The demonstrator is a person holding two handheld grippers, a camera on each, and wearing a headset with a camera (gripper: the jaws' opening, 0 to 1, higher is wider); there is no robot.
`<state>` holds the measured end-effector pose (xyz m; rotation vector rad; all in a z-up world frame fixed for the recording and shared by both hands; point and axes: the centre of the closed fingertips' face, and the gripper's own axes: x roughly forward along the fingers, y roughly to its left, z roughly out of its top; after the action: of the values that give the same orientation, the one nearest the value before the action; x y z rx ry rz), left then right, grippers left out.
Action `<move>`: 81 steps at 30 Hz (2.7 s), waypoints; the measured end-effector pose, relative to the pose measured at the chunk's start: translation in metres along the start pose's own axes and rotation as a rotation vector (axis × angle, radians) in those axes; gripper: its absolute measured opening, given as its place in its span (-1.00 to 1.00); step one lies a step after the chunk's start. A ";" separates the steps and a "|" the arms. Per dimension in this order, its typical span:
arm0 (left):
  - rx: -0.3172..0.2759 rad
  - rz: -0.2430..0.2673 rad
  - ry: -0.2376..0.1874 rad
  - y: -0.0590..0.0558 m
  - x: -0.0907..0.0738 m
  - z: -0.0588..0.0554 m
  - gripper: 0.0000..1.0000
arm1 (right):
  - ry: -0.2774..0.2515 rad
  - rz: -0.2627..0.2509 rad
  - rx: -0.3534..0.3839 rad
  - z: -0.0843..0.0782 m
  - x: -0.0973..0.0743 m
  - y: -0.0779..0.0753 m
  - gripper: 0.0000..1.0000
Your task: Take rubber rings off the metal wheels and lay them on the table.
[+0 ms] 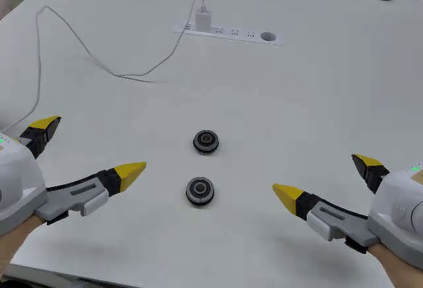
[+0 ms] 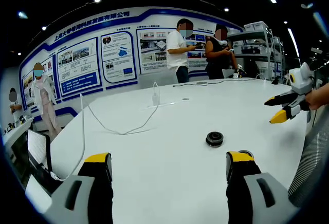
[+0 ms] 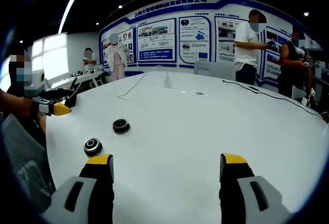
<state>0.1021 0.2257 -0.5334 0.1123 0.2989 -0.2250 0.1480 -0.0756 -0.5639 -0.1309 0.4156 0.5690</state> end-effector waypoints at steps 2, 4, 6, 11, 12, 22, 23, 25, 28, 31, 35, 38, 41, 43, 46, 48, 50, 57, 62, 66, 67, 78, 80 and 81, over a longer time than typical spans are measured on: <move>0.002 -0.004 0.002 -0.001 0.001 0.000 0.87 | 0.000 -0.001 0.004 0.000 0.000 -0.001 0.71; 0.009 -0.010 0.006 -0.003 0.002 0.000 0.86 | -0.003 0.000 0.010 0.000 0.000 -0.001 0.71; 0.012 -0.017 0.009 -0.004 0.003 0.000 0.85 | -0.001 0.002 0.016 0.000 0.000 -0.001 0.71; 0.016 -0.030 0.006 -0.008 0.005 0.002 0.81 | 0.004 0.010 0.019 -0.001 0.000 0.000 0.70; 0.018 -0.034 0.005 -0.009 0.005 0.003 0.80 | 0.004 0.011 0.020 -0.001 0.000 0.001 0.70; 0.044 -0.101 -0.002 -0.028 0.013 0.011 0.70 | 0.007 0.019 0.039 -0.003 0.000 0.004 0.66; 0.048 -0.111 -0.002 -0.031 0.014 0.012 0.68 | 0.009 0.021 0.043 -0.004 0.000 0.004 0.66; 0.063 -0.125 -0.002 -0.037 0.015 0.012 0.64 | 0.013 0.024 0.046 -0.005 0.000 0.005 0.65; 0.067 -0.161 0.009 -0.048 0.018 0.010 0.59 | 0.015 0.026 0.053 -0.005 -0.001 0.006 0.64; 0.083 -0.198 0.007 -0.060 0.020 0.010 0.52 | 0.009 0.030 0.065 -0.004 -0.002 0.007 0.61; 0.102 -0.256 0.031 -0.077 0.024 0.004 0.43 | 0.007 0.034 0.077 -0.003 -0.003 0.008 0.59; 0.122 -0.294 0.041 -0.088 0.027 0.001 0.36 | 0.010 0.036 0.083 -0.003 -0.003 0.008 0.57; 0.156 -0.351 0.046 -0.101 0.028 0.000 0.26 | 0.013 0.039 0.092 -0.004 -0.003 0.008 0.55; 0.183 -0.385 0.055 -0.109 0.029 -0.003 0.15 | 0.014 0.043 0.096 -0.005 -0.003 0.009 0.54; 0.198 -0.413 0.067 -0.117 0.031 -0.006 0.08 | 0.016 0.048 0.106 -0.006 -0.003 0.010 0.53; 0.213 -0.431 0.077 -0.121 0.032 -0.009 0.02 | 0.019 0.053 0.111 -0.007 -0.003 0.010 0.52; 0.225 -0.452 0.089 -0.126 0.033 -0.012 -0.05 | 0.019 0.055 0.112 -0.007 -0.002 0.011 0.51; 0.248 -0.487 0.104 -0.135 0.037 -0.020 -0.20 | 0.028 0.060 0.116 -0.010 -0.001 0.011 0.50; 0.278 -0.516 0.123 -0.140 0.041 -0.028 -0.36 | 0.030 0.061 0.123 -0.012 0.000 0.012 0.48; 0.299 -0.529 0.137 -0.142 0.041 -0.035 -0.40 | 0.033 0.057 0.125 -0.013 0.000 0.012 0.48; 0.301 -0.533 0.141 -0.142 0.041 -0.037 -0.43 | 0.034 0.057 0.126 -0.013 0.000 0.012 0.48; 0.279 -0.550 0.158 -0.143 0.040 -0.043 -0.68 | 0.039 0.065 0.130 -0.015 0.001 0.014 0.48; 0.260 -0.552 0.161 -0.144 0.040 -0.043 -0.68 | 0.038 0.067 0.130 -0.015 0.002 0.014 0.47; 0.258 -0.555 0.162 -0.145 0.040 -0.043 -0.69 | 0.038 0.067 0.130 -0.015 0.002 0.014 0.47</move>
<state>0.0932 0.0836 -0.5974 0.3036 0.4589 -0.8081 0.1365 -0.0663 -0.5781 -0.0031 0.4942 0.6042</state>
